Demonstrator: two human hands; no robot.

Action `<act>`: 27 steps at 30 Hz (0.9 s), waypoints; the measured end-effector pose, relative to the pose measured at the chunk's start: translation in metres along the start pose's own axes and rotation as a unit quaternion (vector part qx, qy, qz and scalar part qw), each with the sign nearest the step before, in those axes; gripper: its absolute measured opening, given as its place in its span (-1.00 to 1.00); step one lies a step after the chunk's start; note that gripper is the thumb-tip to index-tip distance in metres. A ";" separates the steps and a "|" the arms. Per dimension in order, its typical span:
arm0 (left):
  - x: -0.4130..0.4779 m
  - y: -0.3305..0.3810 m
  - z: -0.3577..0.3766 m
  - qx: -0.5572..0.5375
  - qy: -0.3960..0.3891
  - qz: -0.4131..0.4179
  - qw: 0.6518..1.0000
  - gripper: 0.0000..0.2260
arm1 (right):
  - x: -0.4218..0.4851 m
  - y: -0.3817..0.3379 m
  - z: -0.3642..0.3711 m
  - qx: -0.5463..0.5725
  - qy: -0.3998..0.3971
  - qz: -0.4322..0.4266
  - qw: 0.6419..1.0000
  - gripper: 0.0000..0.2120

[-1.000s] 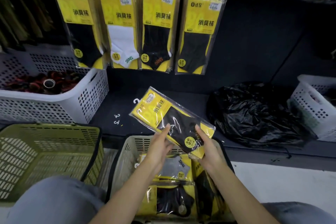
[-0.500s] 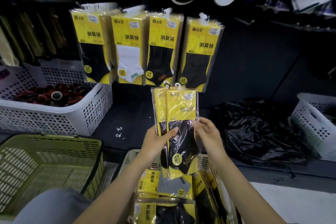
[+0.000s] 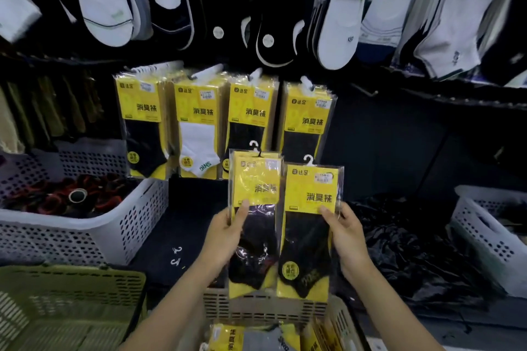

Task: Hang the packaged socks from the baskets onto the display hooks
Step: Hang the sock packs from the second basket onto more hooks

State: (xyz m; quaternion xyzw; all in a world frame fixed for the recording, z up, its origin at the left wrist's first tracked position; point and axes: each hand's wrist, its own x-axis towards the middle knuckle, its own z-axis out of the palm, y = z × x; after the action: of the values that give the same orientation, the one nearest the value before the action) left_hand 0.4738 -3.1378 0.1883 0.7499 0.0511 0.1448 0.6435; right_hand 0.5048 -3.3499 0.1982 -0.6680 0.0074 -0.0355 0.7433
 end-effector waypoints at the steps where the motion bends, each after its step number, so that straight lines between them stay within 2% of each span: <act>1: 0.007 0.007 -0.004 -0.002 0.011 0.013 1.000 -0.60 | 0.006 -0.007 -0.001 0.001 0.009 -0.014 1.000 -0.93; 6: 0.038 0.043 -0.015 -0.018 0.058 0.060 0.996 -0.59 | 0.031 -0.049 0.002 0.012 0.020 -0.063 0.998 -0.90; 9: 0.044 0.059 -0.011 -0.052 0.065 0.079 0.993 -0.59 | 0.028 -0.066 0.011 0.035 -0.030 -0.093 0.995 -0.82; 11: 0.044 0.063 -0.004 -0.083 0.053 0.064 0.993 -0.61 | 0.020 -0.065 0.023 0.023 -0.068 -0.085 0.994 -0.75; 16: 0.037 0.063 0.011 -0.181 0.020 0.050 0.982 -0.60 | 0.006 -0.048 0.041 0.021 -0.075 -0.050 0.996 -0.82; 19: 0.033 0.059 0.008 -0.196 0.033 0.047 0.979 -0.66 | 0.006 -0.050 0.037 -0.024 -0.090 -0.049 0.994 -0.84; 23: 0.031 0.055 0.002 -0.179 0.021 0.034 0.983 -0.68 | 0.020 -0.076 0.029 -0.079 -0.089 -0.106 0.987 -0.72; 27: 0.026 0.052 0.003 -0.144 -0.005 0.032 0.989 -0.68 | 0.034 -0.110 0.031 -0.157 -0.135 -0.168 0.964 -0.83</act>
State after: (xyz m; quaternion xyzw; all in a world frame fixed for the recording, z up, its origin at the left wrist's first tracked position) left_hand 0.4937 -3.1422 0.2433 0.6514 0.0024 0.1679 0.7399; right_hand 0.5362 -3.3323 0.3118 -0.7664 -0.2003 -0.0678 0.6066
